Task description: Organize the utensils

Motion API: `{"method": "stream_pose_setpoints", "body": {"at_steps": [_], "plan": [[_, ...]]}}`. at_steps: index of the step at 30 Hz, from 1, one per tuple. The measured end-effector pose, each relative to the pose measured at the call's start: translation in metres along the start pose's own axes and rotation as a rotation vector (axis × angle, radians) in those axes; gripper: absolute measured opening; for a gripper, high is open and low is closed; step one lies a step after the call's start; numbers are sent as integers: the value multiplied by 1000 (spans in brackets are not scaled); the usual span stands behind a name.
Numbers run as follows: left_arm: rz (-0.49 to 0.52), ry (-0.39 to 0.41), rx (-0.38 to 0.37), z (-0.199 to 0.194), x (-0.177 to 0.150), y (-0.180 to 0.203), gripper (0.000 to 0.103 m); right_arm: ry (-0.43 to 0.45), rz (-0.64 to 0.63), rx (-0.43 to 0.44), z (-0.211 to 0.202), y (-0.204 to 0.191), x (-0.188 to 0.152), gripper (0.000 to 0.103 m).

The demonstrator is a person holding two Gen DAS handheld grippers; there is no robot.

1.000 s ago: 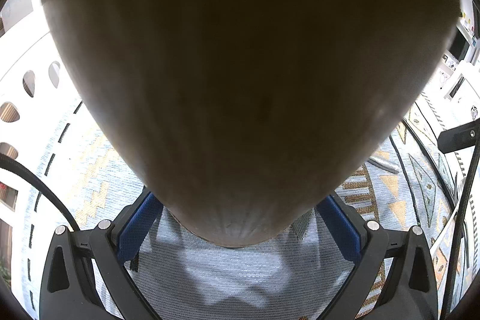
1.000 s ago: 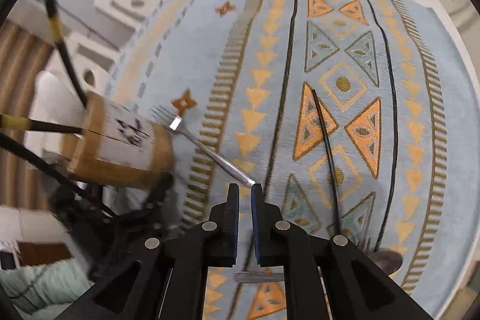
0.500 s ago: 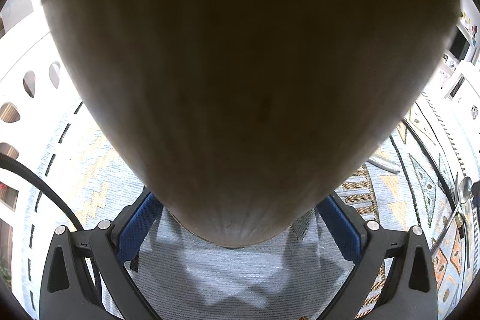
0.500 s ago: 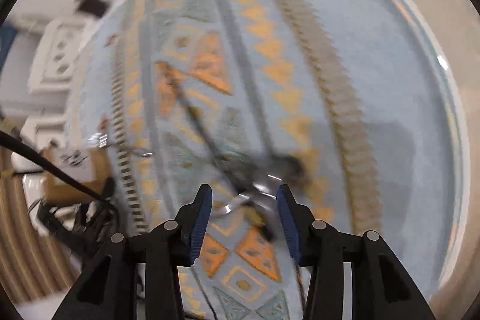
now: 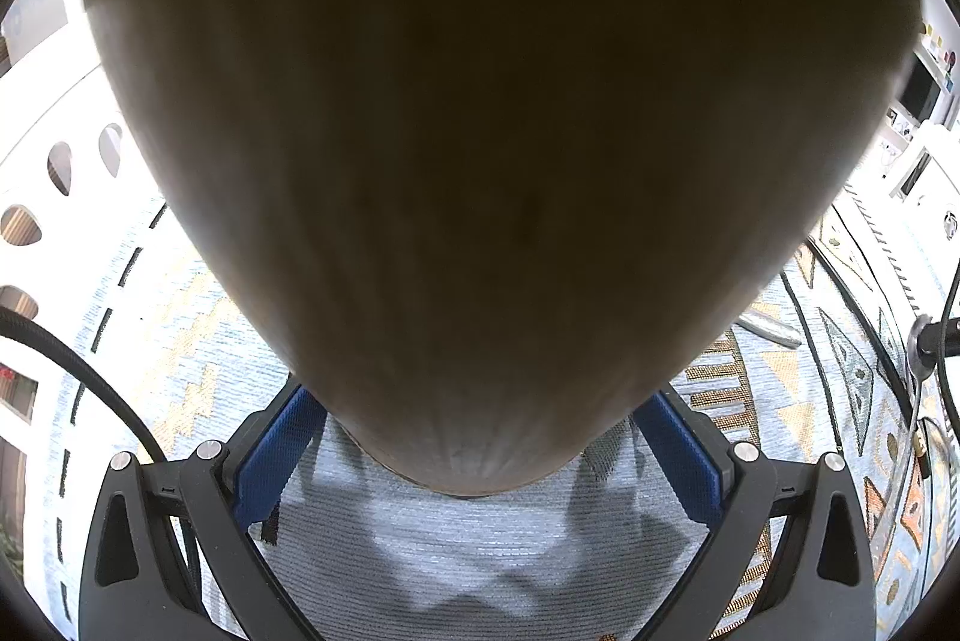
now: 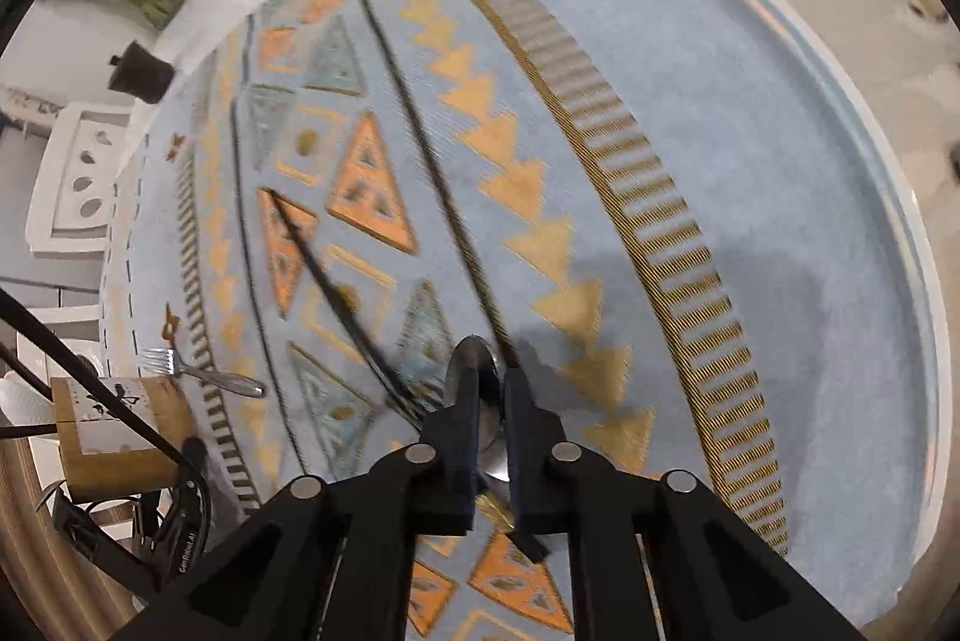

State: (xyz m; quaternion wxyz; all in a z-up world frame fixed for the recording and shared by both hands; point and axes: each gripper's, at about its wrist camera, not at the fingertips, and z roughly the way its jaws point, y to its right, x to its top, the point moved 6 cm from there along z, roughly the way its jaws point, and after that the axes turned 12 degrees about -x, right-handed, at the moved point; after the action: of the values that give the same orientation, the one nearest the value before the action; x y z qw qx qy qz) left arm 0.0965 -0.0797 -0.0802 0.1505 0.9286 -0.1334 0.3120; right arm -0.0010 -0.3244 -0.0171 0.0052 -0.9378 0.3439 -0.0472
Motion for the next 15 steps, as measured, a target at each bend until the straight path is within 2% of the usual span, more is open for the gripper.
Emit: {"method": "stream_pose_setpoints", "body": {"at_steps": [8, 14, 15], "plan": [[0, 0, 0, 0, 0, 0, 102, -13, -94, -3, -3, -27, 1, 6], [0, 0, 0, 0, 0, 1, 102, -75, -137, -8, 11, -41, 0, 6], [0, 0, 0, 0, 0, 0, 102, -83, -146, -14, 15, -43, 1, 9]]}}
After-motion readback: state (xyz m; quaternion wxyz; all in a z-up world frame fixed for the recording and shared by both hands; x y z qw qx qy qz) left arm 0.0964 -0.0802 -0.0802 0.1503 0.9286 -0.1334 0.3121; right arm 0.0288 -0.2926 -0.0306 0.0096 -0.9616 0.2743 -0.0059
